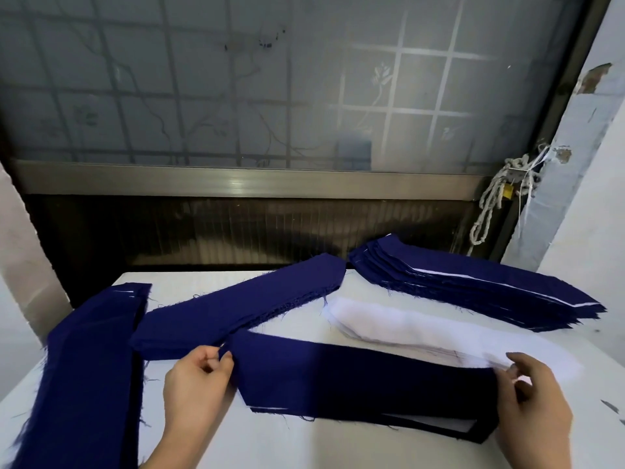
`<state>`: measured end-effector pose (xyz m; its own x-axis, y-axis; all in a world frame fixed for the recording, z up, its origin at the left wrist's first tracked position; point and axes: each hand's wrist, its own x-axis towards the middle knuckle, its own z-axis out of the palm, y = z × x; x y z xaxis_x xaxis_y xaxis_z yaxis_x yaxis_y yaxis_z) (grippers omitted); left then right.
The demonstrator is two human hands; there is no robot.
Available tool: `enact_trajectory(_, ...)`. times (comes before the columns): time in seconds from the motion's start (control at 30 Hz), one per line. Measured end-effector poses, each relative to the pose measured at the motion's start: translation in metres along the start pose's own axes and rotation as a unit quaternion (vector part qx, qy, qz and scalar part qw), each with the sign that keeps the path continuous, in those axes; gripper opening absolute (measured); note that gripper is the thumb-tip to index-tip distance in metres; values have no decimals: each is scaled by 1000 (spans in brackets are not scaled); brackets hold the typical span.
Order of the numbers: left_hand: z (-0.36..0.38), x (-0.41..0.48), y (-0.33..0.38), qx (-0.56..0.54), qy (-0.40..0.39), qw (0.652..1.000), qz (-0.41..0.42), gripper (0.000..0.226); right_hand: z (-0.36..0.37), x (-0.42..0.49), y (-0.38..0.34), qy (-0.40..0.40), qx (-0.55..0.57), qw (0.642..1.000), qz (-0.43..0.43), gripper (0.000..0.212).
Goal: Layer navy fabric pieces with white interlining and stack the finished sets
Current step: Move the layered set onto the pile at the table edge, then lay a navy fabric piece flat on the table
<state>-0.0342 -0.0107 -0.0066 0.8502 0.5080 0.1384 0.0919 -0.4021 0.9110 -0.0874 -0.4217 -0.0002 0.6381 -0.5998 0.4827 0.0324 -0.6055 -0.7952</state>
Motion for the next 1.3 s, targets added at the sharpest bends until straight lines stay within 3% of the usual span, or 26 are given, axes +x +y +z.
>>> enact_trajectory(0.13, 2, -6, 4, 122, -18, 991, 46, 19, -1, 1, 3, -94, 47, 993, 52, 44)
enact_trajectory(0.23, 3, -7, 5, 143, -6, 988, 62, 24, -3, 2, 7, -138, 53, 988, 47, 65)
enact_trajectory(0.47, 0, -7, 8, 79, 11, 997, -3, 25, 2, 9, 18, -26, 70, 991, 114, 35)
enact_trajectory(0.67, -2, -14, 15, 159, -12, 986, 42, 26, 2, 11, 20, -14, 24, 992, 126, 26)
enact_trajectory(0.83, -2, -17, 18, 187, -21, 981, 55, 28, 2, 10, 20, -7, 32, 992, 118, 23)
enact_trajectory(1.0, -2, -15, 16, 192, -15, 979, 66, 29, 3, 9, 20, -73, 64, 989, 110, 38)
enact_trajectory(1.17, -1, -11, 12, 161, -6, 986, 41, 28, -1, 12, 28, -44, 162, 973, 157, 32)
enact_trajectory(1.3, -2, -10, 12, 142, -6, 990, 26, 25, 1, 10, 24, -36, 116, 982, 146, 32)
